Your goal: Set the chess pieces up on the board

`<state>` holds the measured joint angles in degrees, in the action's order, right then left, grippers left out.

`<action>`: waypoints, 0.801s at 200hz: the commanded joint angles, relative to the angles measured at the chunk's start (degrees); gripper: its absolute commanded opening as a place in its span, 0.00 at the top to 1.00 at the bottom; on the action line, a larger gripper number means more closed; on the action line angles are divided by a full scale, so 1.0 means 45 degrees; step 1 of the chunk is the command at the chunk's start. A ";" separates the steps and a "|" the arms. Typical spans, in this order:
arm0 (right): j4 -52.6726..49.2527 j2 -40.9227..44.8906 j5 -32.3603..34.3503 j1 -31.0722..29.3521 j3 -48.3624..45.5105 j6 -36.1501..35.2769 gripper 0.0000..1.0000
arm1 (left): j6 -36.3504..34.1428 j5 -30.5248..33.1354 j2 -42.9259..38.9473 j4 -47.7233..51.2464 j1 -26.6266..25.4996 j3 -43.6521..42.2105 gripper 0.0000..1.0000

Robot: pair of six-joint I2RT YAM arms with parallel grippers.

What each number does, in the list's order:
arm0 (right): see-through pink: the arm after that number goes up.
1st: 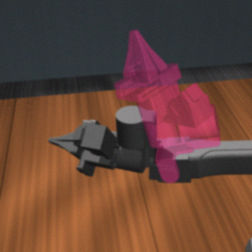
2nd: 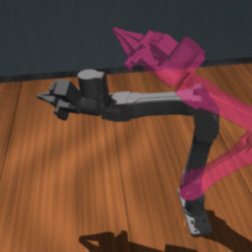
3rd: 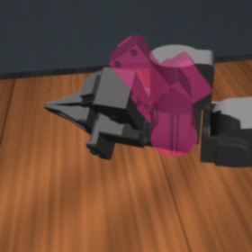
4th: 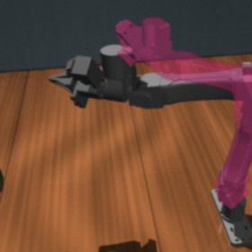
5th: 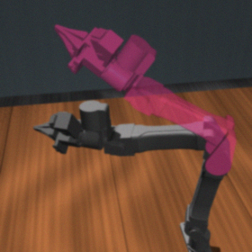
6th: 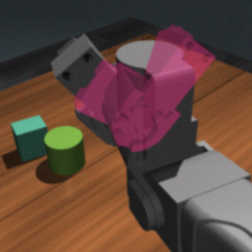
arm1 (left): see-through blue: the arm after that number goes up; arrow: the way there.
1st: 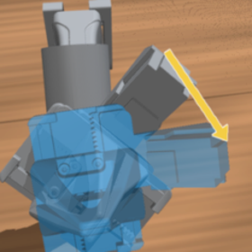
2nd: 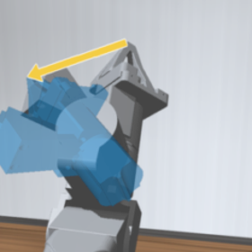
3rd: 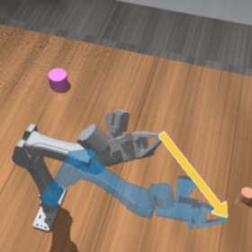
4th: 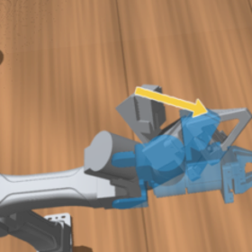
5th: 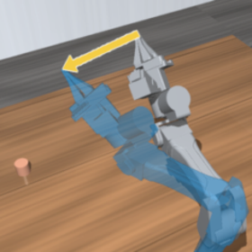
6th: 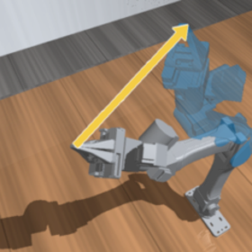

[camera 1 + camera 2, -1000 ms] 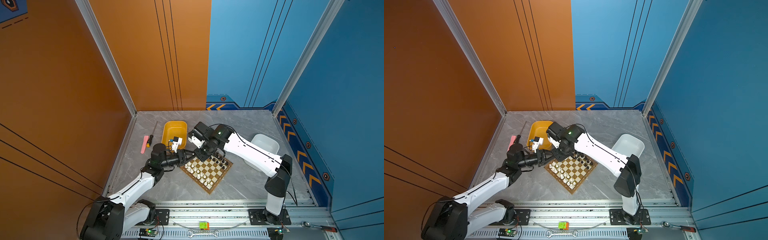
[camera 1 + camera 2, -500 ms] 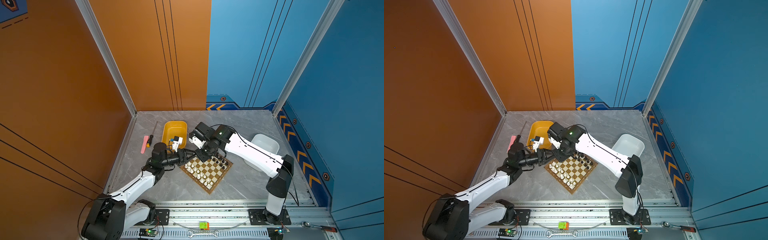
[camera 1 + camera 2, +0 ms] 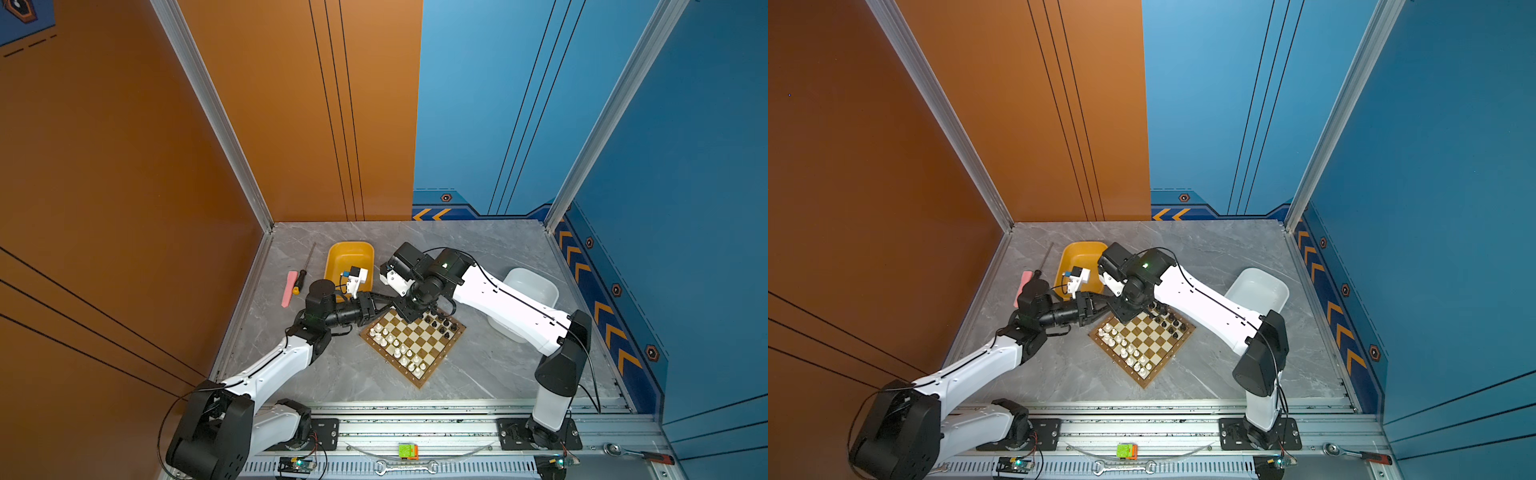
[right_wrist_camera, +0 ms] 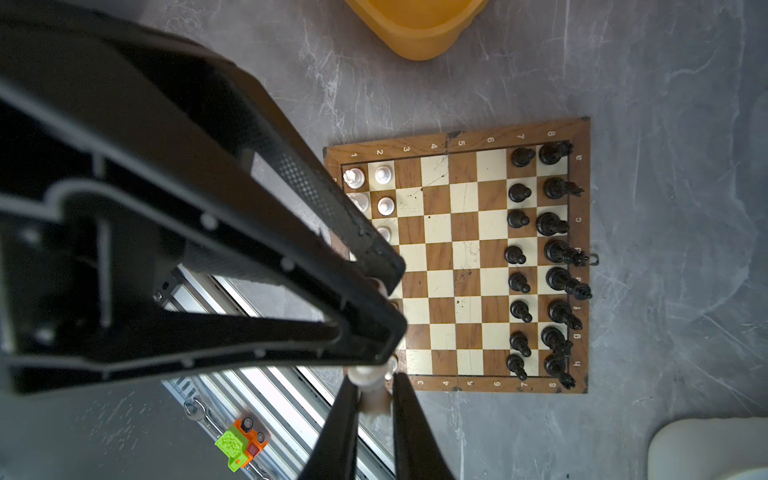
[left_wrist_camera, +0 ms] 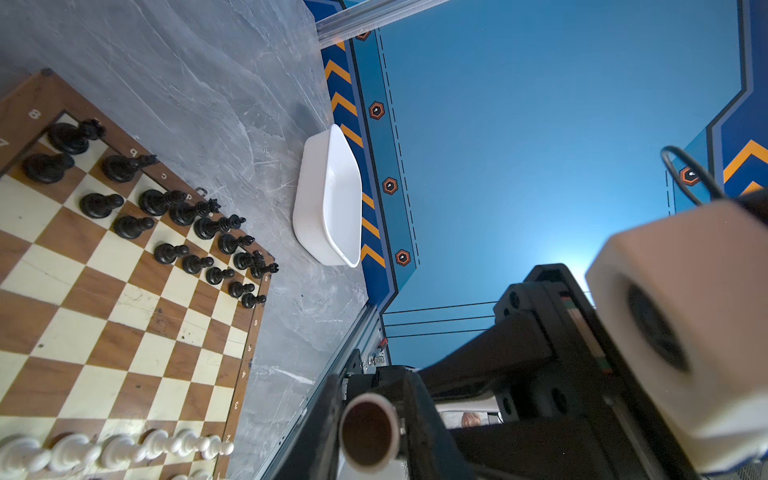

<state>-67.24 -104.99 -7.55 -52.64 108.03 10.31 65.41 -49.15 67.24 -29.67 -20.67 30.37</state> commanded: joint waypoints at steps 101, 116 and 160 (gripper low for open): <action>0.0158 0.0338 -0.0400 0.0273 -0.0104 -0.0264 0.82 | -0.0421 -0.0329 0.0212 -0.0319 -0.0172 0.0379 0.86; 0.0172 0.0394 -0.0412 0.0273 -0.0182 -0.0274 0.79 | -0.0446 -0.0343 0.0213 -0.0321 -0.0152 0.0381 0.88; 0.0274 0.0522 -0.0541 0.0333 -0.0273 -0.0310 0.74 | -0.0414 -0.0329 0.0213 -0.0340 0.0028 0.0512 0.92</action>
<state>-66.89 -104.99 -9.02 -51.51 107.79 9.85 64.90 -49.21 67.96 -30.26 -21.02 30.48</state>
